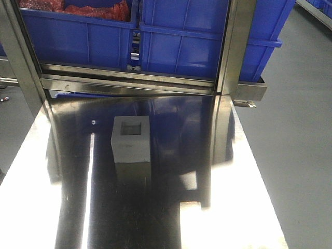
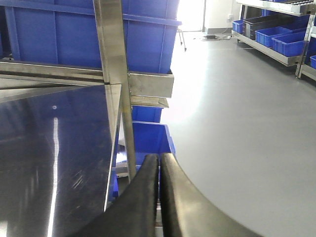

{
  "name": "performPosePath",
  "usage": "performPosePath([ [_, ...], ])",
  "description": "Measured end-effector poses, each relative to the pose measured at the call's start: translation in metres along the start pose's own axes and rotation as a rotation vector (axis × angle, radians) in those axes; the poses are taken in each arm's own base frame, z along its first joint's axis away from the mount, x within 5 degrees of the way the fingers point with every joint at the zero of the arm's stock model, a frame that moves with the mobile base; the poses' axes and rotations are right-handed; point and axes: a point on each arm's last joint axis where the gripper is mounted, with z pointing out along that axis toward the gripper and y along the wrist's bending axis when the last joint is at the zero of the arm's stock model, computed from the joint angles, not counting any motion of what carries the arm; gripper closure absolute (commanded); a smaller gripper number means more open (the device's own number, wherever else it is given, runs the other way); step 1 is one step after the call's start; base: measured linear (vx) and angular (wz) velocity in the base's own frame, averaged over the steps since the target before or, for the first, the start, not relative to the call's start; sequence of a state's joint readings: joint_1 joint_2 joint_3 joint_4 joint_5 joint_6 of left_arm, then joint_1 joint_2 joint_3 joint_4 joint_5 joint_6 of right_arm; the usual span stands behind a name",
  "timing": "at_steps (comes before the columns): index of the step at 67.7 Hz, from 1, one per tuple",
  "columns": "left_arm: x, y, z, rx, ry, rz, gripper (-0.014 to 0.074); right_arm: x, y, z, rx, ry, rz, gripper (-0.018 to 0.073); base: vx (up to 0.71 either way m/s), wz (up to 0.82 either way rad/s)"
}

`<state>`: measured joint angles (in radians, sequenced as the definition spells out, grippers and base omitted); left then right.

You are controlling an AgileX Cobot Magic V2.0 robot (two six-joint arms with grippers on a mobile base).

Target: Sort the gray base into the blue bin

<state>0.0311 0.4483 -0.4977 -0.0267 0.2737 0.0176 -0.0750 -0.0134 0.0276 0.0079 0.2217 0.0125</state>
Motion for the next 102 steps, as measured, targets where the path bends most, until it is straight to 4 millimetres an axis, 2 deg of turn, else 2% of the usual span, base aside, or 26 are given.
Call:
performPosePath([
  [8, -0.01, 0.0, 0.011, 0.001, 0.044, 0.01, -0.0039, 0.0, 0.0, 0.0, 0.0, 0.0, 0.0, 0.0564, 0.0, 0.0],
  [13, -0.025, -0.001, 0.02, 0.007, 0.054, 0.033, -0.0035, 0.0, 0.0, 0.0, 0.0, 0.0, 0.0, 0.0564, 0.0, 0.0],
  [23, -0.052, -0.008, 0.049, 0.058, 0.077, 0.079, -0.0035, 0.0, 0.0, 0.0, 0.0, 0.0, 0.0, 0.0564, 0.0, 0.0],
  [32, -0.072, -0.024, 0.081, 0.141, 0.101, 0.11, -0.0035, 0.0, 0.0, 0.0, 0.0, 0.0, 0.0, 0.0564, 0.0, 0.0],
  [41, -0.079, -0.05, 0.116, 0.245, 0.145, 0.144, -0.0035, 0.0, 0.0, 0.0, 0.0, 0.0, 0.0, 0.0564, 0.0, 0.0],
  [50, -0.076, -0.085, 0.151, 0.348, 0.209, 0.178, -0.0035, 0.0, 0.0, 0.0, 0.0, 0.0, 0.0, 0.0564, 0.0, 0.0],
  [60, -0.057, -0.124, 0.19, 0.434, 0.341, 0.202, -0.0035, 0.0, 0.0, 0.0, 0.0, 0.0, 0.0, 0.0564, 0.0, 0.0],
  [68, -0.042, -0.148, 0.219, 0.453, 0.478, 0.147, -0.0035, 0.0, 0.0, 0.0, 0.0, 0.0, 0.0, 0.0564, 0.0, 0.0],
  [84, -0.013, -0.173, 0.273, 0.398, 0.738, 0.004, -0.0035, 0.0, 0.0, 0.0, 0.0, 0.0, 0.0, 0.0564, 0.0, 0.0],
  [92, 0.002, -0.18, 0.291, 0.377, 0.801, -0.016, -0.0035, 0.0, 0.0, 0.0, 0.0, 0.0, 0.0, 0.0564, 0.0, 0.0],
  [102, 0.013, -0.178, 0.302, 0.318, 0.85, -0.03, -0.0035, 0.0, 0.0, 0.0, 0.0, 0.0, 0.0, 0.0564, 0.0, 0.0],
])
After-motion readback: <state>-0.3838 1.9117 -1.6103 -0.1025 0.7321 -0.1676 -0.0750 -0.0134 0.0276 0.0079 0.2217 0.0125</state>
